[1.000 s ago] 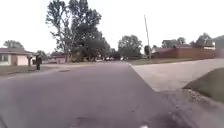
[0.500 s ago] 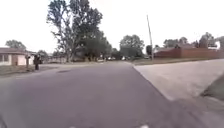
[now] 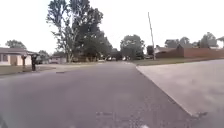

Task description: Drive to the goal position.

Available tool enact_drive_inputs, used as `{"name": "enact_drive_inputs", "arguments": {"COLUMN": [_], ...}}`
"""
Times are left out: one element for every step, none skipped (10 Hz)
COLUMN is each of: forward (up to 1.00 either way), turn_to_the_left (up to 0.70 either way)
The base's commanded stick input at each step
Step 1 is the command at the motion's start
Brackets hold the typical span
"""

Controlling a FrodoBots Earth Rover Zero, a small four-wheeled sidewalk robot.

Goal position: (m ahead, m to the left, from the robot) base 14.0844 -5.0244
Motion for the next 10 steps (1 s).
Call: {"name": "enact_drive_inputs", "arguments": {"forward": [1.00,1.00,1.00,1.00,1.00,1.00,1.00,1.00,1.00,1.00], "turn_to_the_left": [-0.40,-0.40,-0.40,-0.40,-0.40,-0.40,0.00,0.00,0.00,0.00]}}
